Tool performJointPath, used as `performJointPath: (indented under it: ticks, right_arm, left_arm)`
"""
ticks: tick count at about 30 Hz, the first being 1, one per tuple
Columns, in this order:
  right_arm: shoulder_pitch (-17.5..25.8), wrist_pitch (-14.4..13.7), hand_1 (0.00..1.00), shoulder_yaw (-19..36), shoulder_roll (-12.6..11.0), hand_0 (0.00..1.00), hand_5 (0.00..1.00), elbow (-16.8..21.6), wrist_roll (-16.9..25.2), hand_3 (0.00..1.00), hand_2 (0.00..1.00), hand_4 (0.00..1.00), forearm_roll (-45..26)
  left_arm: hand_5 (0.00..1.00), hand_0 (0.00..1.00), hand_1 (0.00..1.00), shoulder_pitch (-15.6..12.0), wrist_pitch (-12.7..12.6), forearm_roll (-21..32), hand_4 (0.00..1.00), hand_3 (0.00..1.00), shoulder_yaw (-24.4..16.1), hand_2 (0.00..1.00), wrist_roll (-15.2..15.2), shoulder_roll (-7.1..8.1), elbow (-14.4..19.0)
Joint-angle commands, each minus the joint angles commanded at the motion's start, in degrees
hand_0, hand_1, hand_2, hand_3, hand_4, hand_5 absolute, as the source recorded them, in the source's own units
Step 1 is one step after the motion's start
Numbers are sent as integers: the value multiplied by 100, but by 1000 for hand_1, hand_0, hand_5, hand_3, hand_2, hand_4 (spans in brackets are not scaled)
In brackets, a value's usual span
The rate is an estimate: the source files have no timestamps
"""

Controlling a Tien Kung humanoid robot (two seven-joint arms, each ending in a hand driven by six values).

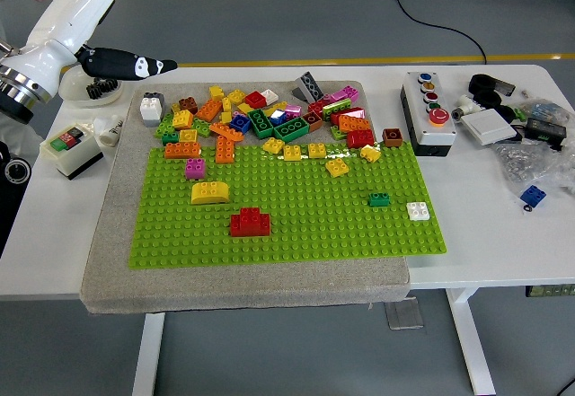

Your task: Pick up the brick,pile it on top of brick,press brick,pick up the brick,pile it on top of brick,press brick

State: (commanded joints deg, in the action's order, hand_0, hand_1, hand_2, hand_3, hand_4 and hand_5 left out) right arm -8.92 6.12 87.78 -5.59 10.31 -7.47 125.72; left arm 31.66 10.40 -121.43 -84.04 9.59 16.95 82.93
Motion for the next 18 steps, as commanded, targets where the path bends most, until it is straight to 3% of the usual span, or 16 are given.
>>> performJointPath:
  ticks: [6,10,11,16,17,18]
  right_arm:
    - [24,-2,650,17,-8,740,314,0,-4,595,717,801,12]
    - [19,-3,650,24,-9,740,314,0,-5,595,717,801,8]
    - [16,-3,650,32,-8,740,313,0,-7,595,718,800,12]
    - [10,-2,650,46,-13,740,313,0,-11,595,718,800,20]
    - [9,-3,650,47,-13,740,313,0,-11,595,717,801,20]
    - [7,-3,650,46,-14,740,313,0,-11,595,717,801,20]
  left_arm:
    - [184,861,737,35,294,-186,998,788,76,712,-55,-72,-64]
    - [184,861,737,82,615,-349,998,788,98,712,-159,-126,-70]
    - [113,769,675,100,741,-420,998,734,102,610,-193,-145,-72]
    - [113,769,675,149,1217,-653,998,734,131,610,-246,-194,-137]
    - [38,732,632,153,1258,-674,973,577,136,534,-247,-198,-146]
    - [38,732,632,157,1309,-693,973,577,147,534,-249,-205,-160]
